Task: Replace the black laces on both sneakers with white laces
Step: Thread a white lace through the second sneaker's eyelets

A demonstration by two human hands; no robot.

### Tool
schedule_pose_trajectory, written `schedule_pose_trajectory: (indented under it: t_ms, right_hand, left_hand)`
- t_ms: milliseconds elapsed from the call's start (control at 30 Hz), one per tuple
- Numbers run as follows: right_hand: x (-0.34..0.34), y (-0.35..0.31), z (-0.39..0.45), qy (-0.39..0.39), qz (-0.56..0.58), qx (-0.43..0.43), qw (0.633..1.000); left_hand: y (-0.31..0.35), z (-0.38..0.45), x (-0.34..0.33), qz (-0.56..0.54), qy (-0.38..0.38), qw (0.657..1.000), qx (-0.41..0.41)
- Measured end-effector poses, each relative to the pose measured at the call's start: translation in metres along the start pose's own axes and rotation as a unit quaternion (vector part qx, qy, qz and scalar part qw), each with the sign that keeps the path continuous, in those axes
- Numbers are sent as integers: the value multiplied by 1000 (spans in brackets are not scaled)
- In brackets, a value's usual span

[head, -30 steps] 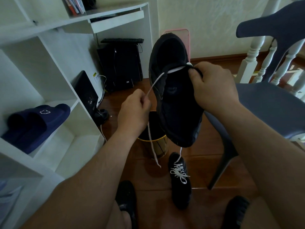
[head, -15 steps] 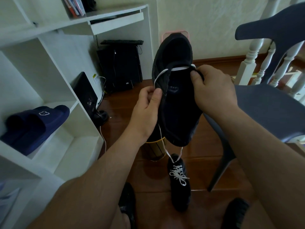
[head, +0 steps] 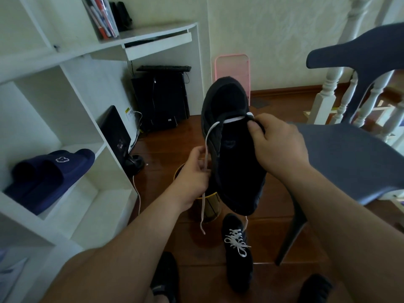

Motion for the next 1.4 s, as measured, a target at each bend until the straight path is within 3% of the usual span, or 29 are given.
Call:
schedule_pose_trajectory:
  t_ms: [100,200,267,367,467,533,600,667,767,933,1100,1167,1300,1367,1400]
  right_hand:
    - [-2,7,-3,-12,4,-12,1000]
    - [-7,9,-6,-26,-21,-20,999]
    - [-11,7,-8,-32,-43,-30,998]
    - [-16,4,-11,-40,-38,-53,997]
    - [-19,0,-16,-59,-11,-60,996]
    - [-19,-2,-20,-75,91,-78,990]
    - [-17,0,-21,-67,277,-137,949]
    - [-18,9,-18,-61,358,-167,917]
    - [-31,22,-15,-118,287,-152,938]
    - [-60,33,-21,-241,312,-151,907]
    - [-69,65,-28,-313,80,-82,943]
    - [-76,84,-35,-386,-30,-70,920]
    - [-84,111,-55,-506,-215,-47,834]
    - [-79,111,-58,-514,-215,-51,829]
    - [-75,109,-55,-499,-187,-54,845]
  left_hand:
    - [-5,-4,2,35,12,999,19]
    - [10,-12,15,126,145,977,-91]
    - [26,-20,13,189,168,955,-155]
    - [26,-23,-7,293,102,944,-112]
    - [22,-16,-5,308,168,931,-99]
    - [24,-12,3,275,210,932,-108]
    - [27,-10,10,262,239,925,-133]
    - [29,-11,14,253,251,922,-154]
    - [28,-12,16,254,249,920,-167]
    - [27,-11,29,268,277,907,-170]
    - [35,-11,57,224,344,898,-156]
    - [38,-14,67,212,369,892,-155]
    - [41,-20,89,174,423,875,-156]
    - [42,-22,96,174,430,872,-153]
    - [44,-24,96,184,427,872,-152]
Point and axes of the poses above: each hand's wrist, its own z-axis towards the middle knuckle, its own x-axis out of the back of the hand, y = z × x, the point moved 4 cm from there along z, towards the middle knuckle, and after that the axes turned 4 degrees about -y, right-handed, at the moved point
